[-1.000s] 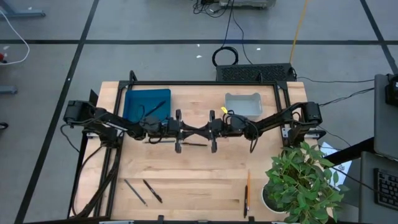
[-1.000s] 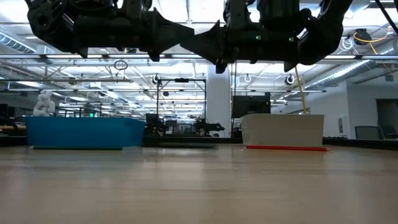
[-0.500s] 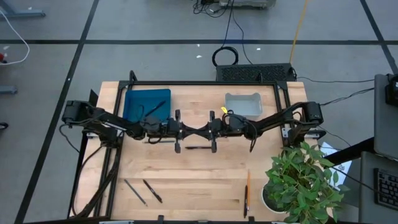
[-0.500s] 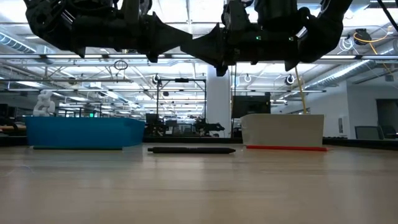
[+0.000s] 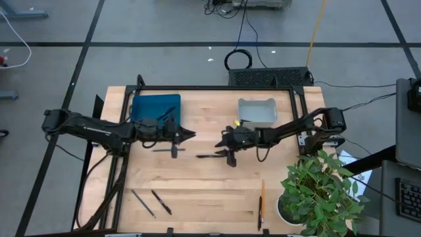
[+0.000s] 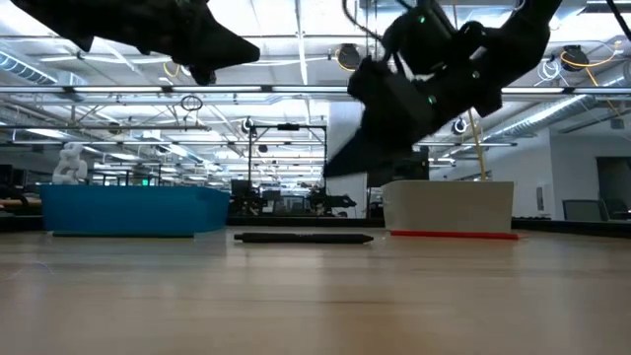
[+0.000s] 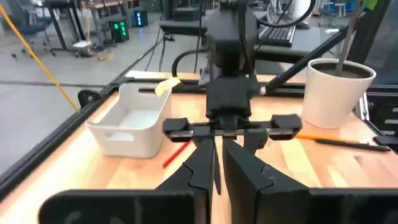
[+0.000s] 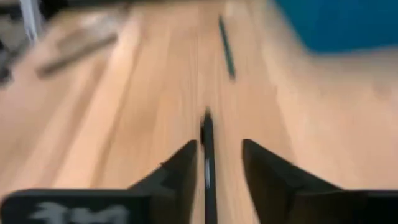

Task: Sort pens & pencils
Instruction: Put the black pen into the blue bin

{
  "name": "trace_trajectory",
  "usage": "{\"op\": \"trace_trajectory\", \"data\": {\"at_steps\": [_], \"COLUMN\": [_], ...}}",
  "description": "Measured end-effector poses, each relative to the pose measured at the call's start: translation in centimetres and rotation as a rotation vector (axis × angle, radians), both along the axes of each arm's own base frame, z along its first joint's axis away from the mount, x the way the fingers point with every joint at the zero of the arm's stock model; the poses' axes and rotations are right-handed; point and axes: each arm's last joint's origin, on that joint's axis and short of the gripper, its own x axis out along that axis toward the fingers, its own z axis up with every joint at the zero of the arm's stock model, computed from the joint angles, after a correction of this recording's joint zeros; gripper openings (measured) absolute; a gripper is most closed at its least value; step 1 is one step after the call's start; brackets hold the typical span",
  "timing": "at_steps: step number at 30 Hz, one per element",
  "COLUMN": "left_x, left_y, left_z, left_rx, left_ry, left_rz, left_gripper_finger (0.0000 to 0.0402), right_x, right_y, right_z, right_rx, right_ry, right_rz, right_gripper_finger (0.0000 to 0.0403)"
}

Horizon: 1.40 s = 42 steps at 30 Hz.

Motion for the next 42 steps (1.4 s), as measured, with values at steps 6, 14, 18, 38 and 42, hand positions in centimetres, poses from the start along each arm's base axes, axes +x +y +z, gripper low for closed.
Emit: {"op": "trace_trajectory", "data": {"at_steps": [6,14,18,38,42], "left_x": [0.0,0.0,0.0,-0.1,-0.1], "left_y": [0.0,0.0,0.0,0.0,0.0], "left_z": [0.0,-0.1,-0.2,-0.4,-0.6], "left_rx": [-0.003,-0.003,-0.001,0.001,0.013], "left_ry": [0.003,0.009,0.017,0.045,0.060], "left_rz": [0.000,0.000,-0.001,0.010,0.011], "left_gripper_finger": [0.0042,0.0042,0.0042,0.0042,0.0042], "right_x": [0.1,0.2,0.2,-0.5,-0.9], "right_y": [0.4,0.4,0.4,0.9,1.1], "right_z": [-2.6,-4.3,-5.0,-6.6,-4.4], "right_rx": [-0.080,-0.118,-0.115,-0.120,-0.138], "right_ry": [0.093,0.131,0.156,0.286,0.246], "right_rz": [0.063,0.094,0.090,0.082,0.107], "right_gripper_finger": [0.0205,0.0198,0.0179,0.0018,0.0018]}}
